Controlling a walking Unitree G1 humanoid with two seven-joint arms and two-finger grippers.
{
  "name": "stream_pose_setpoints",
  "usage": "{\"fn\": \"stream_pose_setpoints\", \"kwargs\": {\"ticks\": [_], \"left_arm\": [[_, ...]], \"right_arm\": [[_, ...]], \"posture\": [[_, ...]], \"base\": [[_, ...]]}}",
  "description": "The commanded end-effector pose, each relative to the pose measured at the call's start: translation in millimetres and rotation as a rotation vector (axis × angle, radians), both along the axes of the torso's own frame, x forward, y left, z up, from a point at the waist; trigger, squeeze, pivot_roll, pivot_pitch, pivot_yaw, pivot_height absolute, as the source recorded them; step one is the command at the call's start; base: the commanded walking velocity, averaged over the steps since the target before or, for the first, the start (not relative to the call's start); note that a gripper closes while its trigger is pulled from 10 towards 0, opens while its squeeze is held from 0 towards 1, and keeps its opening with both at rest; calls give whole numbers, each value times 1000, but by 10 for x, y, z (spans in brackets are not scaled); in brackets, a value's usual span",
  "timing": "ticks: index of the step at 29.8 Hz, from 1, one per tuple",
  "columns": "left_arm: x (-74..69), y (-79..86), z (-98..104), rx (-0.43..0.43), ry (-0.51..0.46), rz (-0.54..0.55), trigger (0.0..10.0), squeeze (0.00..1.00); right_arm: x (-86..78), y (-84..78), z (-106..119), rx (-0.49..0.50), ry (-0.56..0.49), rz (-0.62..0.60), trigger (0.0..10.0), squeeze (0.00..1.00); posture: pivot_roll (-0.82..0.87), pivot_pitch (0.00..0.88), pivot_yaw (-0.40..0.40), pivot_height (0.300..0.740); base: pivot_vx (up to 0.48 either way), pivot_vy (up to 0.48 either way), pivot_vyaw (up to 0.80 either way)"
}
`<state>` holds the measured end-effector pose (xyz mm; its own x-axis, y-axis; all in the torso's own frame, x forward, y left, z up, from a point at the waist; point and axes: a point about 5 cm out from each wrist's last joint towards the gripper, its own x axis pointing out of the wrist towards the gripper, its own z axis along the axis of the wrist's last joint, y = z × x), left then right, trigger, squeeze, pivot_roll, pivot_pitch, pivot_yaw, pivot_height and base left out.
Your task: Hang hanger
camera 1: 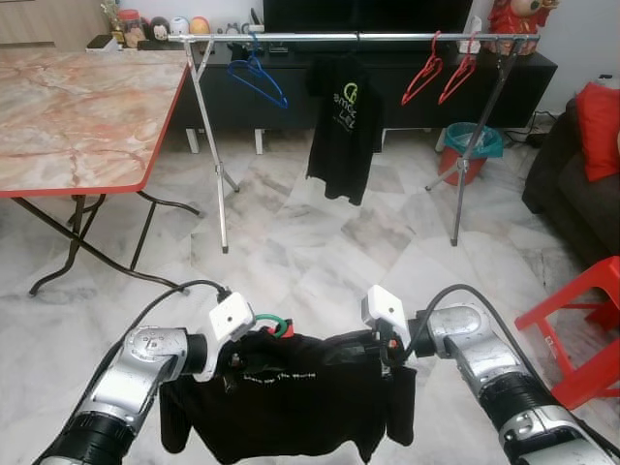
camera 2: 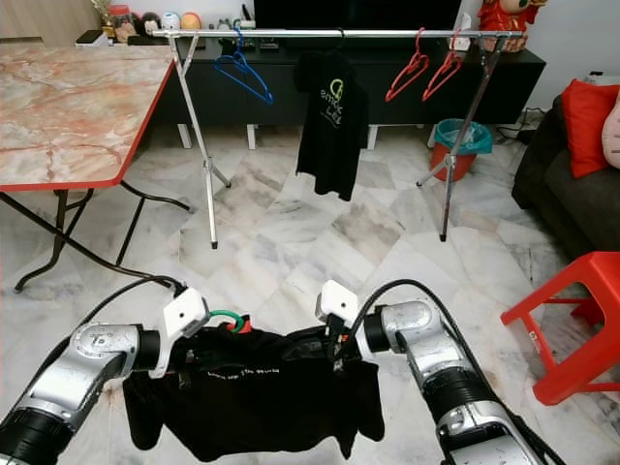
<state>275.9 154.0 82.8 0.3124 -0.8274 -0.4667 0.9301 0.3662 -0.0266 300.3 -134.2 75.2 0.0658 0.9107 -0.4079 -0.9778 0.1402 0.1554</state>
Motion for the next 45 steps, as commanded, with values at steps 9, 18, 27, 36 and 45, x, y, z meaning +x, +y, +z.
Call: {"fn": "stream_pose_setpoints", "kwargs": {"ticks": [9,18,27,36,45], "left_arm": [[-51,-24,9,17,18,-54,0,0],[-54,-26,16,24,7,-61,0,0],[37,-12,25,95,-104,-35,0,0],[156,44,106,261,-364,-70,0,0],[96,-49,277,309,-620,-291,1255,0]], "right_arm": [[55,74,117,44,-49,-2,10000,0],[25,79,90,59,-31,3,10000,1000],[16,65,88,56,-30,5,10000,1000],[10,28,110,45,-38,11,10000,1000],[46,-45,143,17,-71,-11,10000,1000]], "posture": [[22,0,-15,740],[21,0,-15,740],[20,0,-13,740],[20,0,-12,740],[20,0,-10,740]], "base": [[0,0,0],[0,0,0],[0,0,0],[0,0,0],[0,0,0]]}}
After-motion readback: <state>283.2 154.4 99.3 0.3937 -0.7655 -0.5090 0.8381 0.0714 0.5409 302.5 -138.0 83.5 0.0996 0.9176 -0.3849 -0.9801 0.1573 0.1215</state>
